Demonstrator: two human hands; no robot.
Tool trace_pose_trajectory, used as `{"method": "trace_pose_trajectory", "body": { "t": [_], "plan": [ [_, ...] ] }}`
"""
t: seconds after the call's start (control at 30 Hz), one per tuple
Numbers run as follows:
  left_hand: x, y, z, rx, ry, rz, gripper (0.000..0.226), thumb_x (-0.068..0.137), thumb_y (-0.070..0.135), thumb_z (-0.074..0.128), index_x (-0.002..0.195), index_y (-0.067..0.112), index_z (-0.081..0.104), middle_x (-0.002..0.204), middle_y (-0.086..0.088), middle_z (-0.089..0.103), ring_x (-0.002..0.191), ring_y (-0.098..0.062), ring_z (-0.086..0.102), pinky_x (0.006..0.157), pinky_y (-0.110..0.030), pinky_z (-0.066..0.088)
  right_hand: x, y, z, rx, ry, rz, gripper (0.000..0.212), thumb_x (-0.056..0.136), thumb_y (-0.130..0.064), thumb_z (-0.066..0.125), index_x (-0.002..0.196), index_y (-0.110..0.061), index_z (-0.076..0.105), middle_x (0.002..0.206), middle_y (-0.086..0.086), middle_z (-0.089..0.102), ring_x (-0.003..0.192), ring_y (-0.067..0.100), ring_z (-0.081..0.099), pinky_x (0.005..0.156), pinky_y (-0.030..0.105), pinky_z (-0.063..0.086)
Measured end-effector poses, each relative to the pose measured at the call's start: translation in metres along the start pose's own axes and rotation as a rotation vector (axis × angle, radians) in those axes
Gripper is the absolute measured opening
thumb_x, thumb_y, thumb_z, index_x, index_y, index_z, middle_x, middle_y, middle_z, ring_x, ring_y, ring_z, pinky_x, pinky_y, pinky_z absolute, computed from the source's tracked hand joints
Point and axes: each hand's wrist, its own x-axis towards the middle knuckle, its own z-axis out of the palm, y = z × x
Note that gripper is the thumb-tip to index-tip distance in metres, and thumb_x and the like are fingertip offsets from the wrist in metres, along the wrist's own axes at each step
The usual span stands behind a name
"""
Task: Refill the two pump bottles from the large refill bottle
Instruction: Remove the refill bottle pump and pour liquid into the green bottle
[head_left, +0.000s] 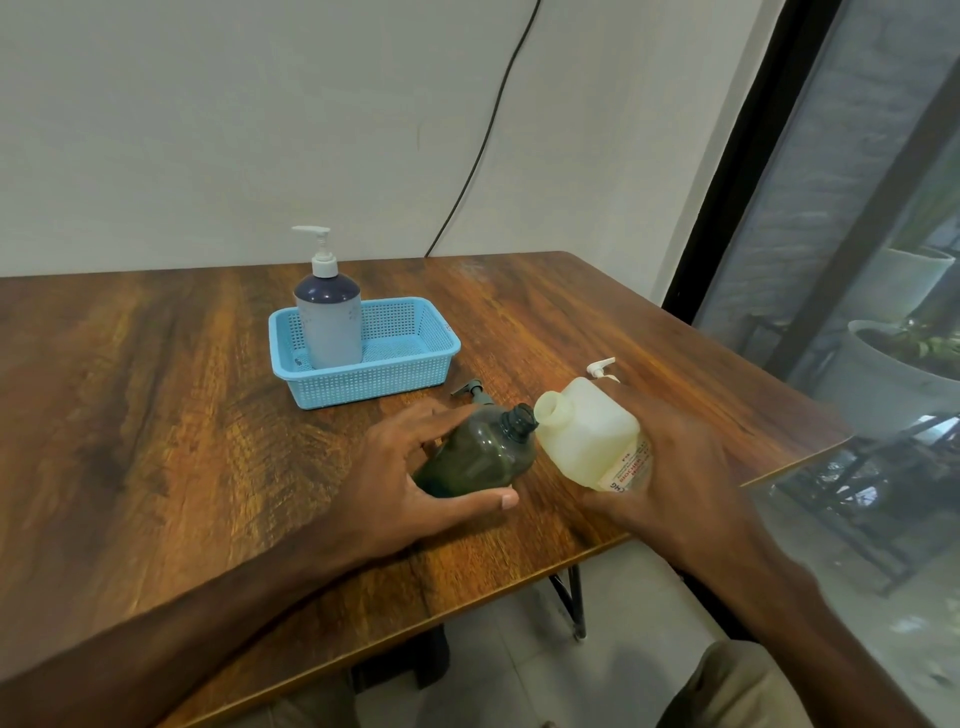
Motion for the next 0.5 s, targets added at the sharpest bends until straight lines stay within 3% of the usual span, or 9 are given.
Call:
{"method": "trace_pose_trajectory", "body": {
  "t": [0.13,0.2,0.27,0.4,0.5],
  "plan": [
    [0.0,-0.001,0.0,-0.019,0.008,-0.007,0.072,0.068,0.054,0.091,0.133,0.045,0.061,0.112,0.02,0.067,0.109,-0.005,0.062,0.078,-0.012,0.052,0.005,-0.001,-0.002,-0.03,-0.028,-0.002,0.096,0.059,-0.032,0.096,0.143,-0.022,0.051,0.133,-0.004,0.061,0.115,0.007,0.051,0.082,0.005,0.033],
    [0.0,-0.002,0.0,-0.017,0.016,-0.014,0.072,0.068,0.054,0.091,0.133,0.045,0.061,0.109,0.02,0.066,0.107,-0.006,0.062,0.076,-0.011,0.052,0.008,-0.001,-0.004,-0.044,-0.026,-0.012,0.094,0.059,-0.032,0.095,0.142,-0.021,0.052,0.132,-0.003,0.062,0.115,0.01,0.053,0.082,0.012,0.039],
    [0.0,-0.004,0.0,-0.013,0.019,-0.025,0.073,0.068,0.056,0.09,0.134,0.044,0.061,0.108,0.02,0.066,0.107,-0.008,0.062,0.074,-0.015,0.054,0.012,-0.002,-0.006,-0.055,-0.033,-0.024,0.093,0.06,-0.032,0.095,0.142,-0.022,0.052,0.13,-0.002,0.062,0.116,0.012,0.054,0.082,0.02,0.042],
    [-0.001,-0.011,0.0,-0.014,0.029,-0.053,0.073,0.068,0.063,0.089,0.134,0.049,0.06,0.114,0.018,0.068,0.107,-0.008,0.063,0.076,-0.027,0.059,0.019,-0.004,-0.008,-0.07,-0.048,-0.04,0.091,0.064,-0.032,0.094,0.143,-0.022,0.051,0.134,0.001,0.061,0.112,0.005,0.046,0.082,0.02,0.038],
    [-0.001,-0.013,0.0,-0.024,0.037,-0.061,0.072,0.068,0.069,0.086,0.133,0.053,0.059,0.117,0.018,0.068,0.109,-0.009,0.064,0.077,-0.032,0.061,0.025,-0.004,-0.009,-0.099,-0.092,0.002,0.093,0.066,-0.032,0.093,0.146,-0.024,0.046,0.139,0.0,0.056,0.124,0.014,0.049,0.088,0.023,0.038]
  ]
}}
